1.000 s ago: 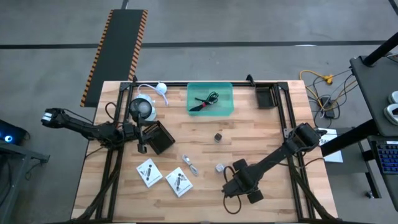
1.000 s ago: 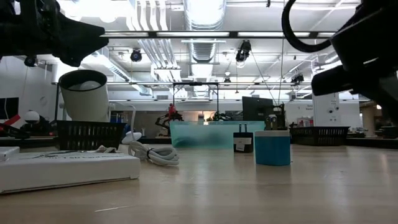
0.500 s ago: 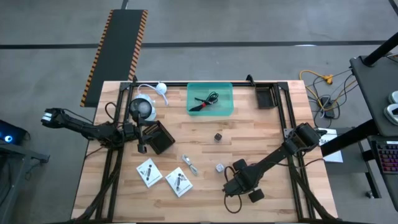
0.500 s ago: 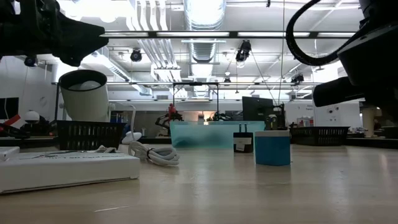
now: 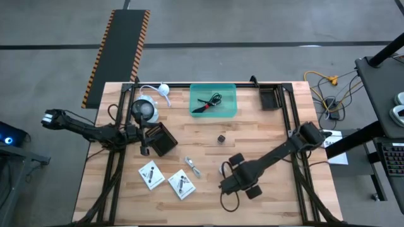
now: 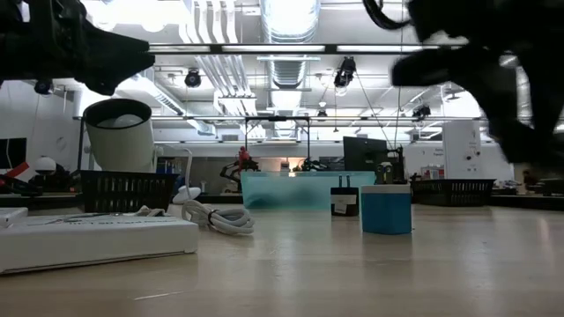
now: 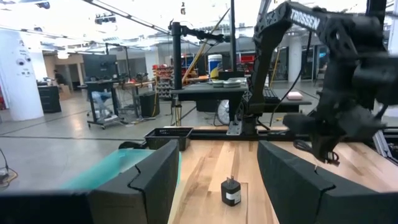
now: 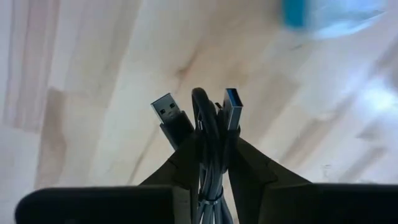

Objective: Pick and place items into bin
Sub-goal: Put the black charger cable into the green bin, then put the white charger cable into the green bin

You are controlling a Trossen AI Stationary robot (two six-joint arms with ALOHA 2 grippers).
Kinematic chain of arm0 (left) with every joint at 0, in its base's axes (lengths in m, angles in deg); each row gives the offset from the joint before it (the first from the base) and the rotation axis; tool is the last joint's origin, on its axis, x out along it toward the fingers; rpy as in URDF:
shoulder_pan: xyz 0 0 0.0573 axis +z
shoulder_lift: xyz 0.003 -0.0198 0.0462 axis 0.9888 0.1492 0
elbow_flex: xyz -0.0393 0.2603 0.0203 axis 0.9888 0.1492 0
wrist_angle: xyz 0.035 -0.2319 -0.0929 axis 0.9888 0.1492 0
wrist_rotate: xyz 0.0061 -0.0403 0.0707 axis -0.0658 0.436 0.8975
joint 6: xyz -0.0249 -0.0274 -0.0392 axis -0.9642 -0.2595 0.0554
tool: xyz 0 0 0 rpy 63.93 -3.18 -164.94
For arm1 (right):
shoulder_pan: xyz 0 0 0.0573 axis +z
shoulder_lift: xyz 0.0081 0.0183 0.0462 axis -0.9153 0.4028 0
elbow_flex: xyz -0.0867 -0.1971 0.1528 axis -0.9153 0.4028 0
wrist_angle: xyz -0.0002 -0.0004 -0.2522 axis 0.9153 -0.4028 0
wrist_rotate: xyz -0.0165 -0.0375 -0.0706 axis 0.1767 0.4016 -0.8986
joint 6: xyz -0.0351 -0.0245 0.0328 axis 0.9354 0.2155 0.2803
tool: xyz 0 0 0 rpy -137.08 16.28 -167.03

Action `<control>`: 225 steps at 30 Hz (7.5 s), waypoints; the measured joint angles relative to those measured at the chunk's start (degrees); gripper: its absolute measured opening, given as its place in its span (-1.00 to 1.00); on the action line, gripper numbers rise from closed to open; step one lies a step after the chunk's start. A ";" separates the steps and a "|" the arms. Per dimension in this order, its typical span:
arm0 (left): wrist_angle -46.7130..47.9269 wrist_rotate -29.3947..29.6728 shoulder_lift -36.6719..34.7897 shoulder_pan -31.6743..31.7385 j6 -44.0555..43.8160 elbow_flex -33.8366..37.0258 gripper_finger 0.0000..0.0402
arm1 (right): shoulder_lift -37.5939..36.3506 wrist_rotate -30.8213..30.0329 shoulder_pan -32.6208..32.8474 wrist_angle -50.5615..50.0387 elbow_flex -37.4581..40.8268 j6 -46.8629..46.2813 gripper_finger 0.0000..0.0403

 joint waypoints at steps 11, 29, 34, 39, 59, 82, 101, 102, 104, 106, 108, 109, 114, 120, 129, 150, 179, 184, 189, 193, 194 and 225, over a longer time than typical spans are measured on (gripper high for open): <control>-0.96 0.00 0.79 0.01 1.69 0.02 0.01 | -4.64 -10.19 -8.74 2.21 -5.11 6.23 -0.76; -4.98 -0.60 2.50 0.01 2.71 0.02 0.01 | -9.02 -10.05 -37.43 28.46 -5.09 24.15 -0.76; -4.96 -0.62 2.50 0.00 2.71 0.02 0.01 | -9.02 -8.68 -45.81 27.92 -4.94 20.17 -0.75; -4.96 -0.63 2.50 0.01 2.71 0.02 0.01 | -7.93 -4.22 -51.86 28.72 -4.71 10.19 -0.75; -4.96 -0.69 3.10 0.00 3.15 0.02 0.01 | -3.36 -3.85 -55.61 25.07 -4.65 7.54 -0.46; -10.83 -0.61 6.08 0.00 6.25 0.02 0.01 | -41.81 -1.48 -39.67 72.12 39.68 8.97 -0.71; 5.59 -6.60 21.36 -0.18 10.51 -19.58 0.01 | -52.53 -5.57 -33.84 126.84 76.08 19.12 -0.76; 8.68 -7.54 23.51 -0.22 8.92 -21.70 0.01 | -52.16 -5.57 -33.84 126.38 76.08 19.81 -0.75; 14.30 -8.21 27.77 -0.25 6.44 -26.74 0.01 | -51.59 -5.64 -33.94 126.15 76.08 20.85 -0.76; 21.15 -8.18 32.05 -0.35 4.30 -32.22 0.01 | -51.27 -5.67 -33.95 126.11 76.08 21.60 -0.76; 28.32 -8.21 37.18 -0.41 2.69 -37.94 0.01 | -50.89 -5.68 -33.95 125.66 76.08 21.61 -0.76; 31.47 -8.21 39.64 -0.49 2.63 -40.53 0.01 | -50.66 -5.66 -33.95 125.66 76.10 21.63 -0.76; 42.14 -8.23 50.76 -1.09 2.57 -52.91 0.01 | -50.28 -5.67 -33.98 126.23 76.08 24.87 -0.76; 52.93 -10.64 61.18 -1.82 -3.90 -62.80 0.01 | -50.28 -5.66 -34.00 125.48 76.08 26.42 -0.75; 54.18 -21.32 71.39 -2.19 -10.94 -64.85 0.01 | -50.28 -5.66 -34.00 124.61 76.08 25.37 -0.75; 55.71 -23.58 77.75 -2.03 -18.43 -64.89 0.01 | -50.26 -5.94 -34.00 122.69 76.30 26.29 -0.76; 58.15 -23.05 82.88 -1.77 -7.37 -65.05 -0.29 | -50.26 -6.12 -33.95 122.41 76.28 28.87 -0.76; 58.08 -23.32 82.43 -1.60 -4.79 -65.04 -0.71 | -50.26 -6.12 -33.95 122.30 76.29 28.85 -0.76; 59.17 -21.50 82.45 -0.83 -1.05 -66.81 -0.90 | -50.26 -6.16 -33.98 121.26 76.30 29.09 -0.76; 59.02 -18.26 82.11 0.36 2.84 -70.30 -0.86 | -50.28 -7.43 -34.02 121.29 76.30 29.06 -0.76; 59.18 -17.43 81.97 0.81 4.24 -71.49 -0.86 | -50.28 -7.58 -34.00 121.30 76.30 29.07 -0.76; 68.46 -18.95 81.80 37.55 13.38 -87.85 -0.81 | -50.35 -10.23 -33.95 119.74 76.30 29.09 -0.76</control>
